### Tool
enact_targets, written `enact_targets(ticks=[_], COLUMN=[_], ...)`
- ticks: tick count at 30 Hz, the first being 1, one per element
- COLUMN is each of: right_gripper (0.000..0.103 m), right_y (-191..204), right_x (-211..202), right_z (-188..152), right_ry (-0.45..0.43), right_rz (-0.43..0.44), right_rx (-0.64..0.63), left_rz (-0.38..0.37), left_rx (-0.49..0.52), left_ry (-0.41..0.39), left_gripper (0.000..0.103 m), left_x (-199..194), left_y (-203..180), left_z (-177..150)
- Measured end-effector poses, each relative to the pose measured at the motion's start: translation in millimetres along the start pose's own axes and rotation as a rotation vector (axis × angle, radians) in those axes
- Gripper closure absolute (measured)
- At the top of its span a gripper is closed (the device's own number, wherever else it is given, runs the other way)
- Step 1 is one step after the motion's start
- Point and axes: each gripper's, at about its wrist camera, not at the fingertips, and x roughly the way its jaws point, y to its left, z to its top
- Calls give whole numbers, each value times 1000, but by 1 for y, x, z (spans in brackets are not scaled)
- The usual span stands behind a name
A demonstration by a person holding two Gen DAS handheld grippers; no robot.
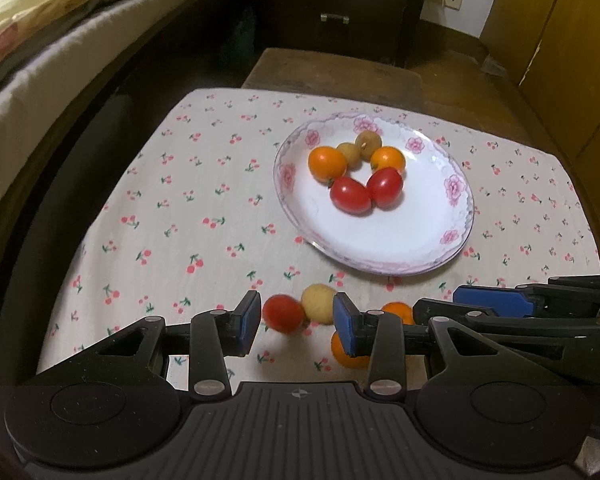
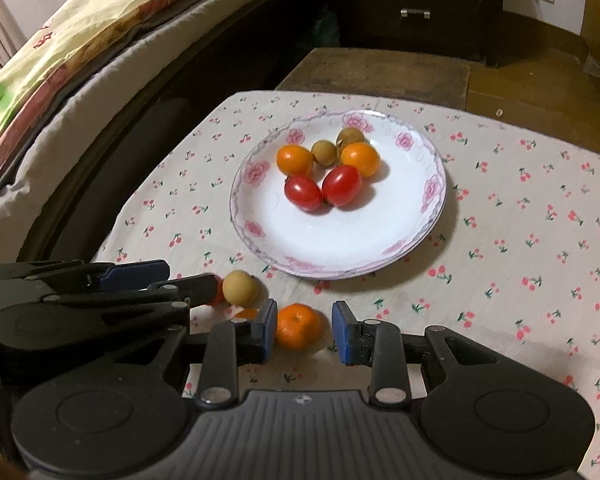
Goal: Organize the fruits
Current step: 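Grasp a mandarin orange with the right tool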
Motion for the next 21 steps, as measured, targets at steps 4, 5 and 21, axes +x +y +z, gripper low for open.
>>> enact_targets(ticks=[4, 5, 21], right_gripper=[71, 71, 71], right_y=[1, 1, -1], right_x=[4, 5, 25], right_z=[-3, -3, -1], right_ry=[16, 21, 70], right_rz=[10, 11, 33], right_rx=[10, 12, 49], left_rz=[-6, -6, -4], left_rx=[-7, -9, -60], left_ry=[16, 20, 50], left_gripper=[53, 53, 46], left_x=[3, 4, 15], left_y=[3, 4, 18], left_z=[-3, -4, -3])
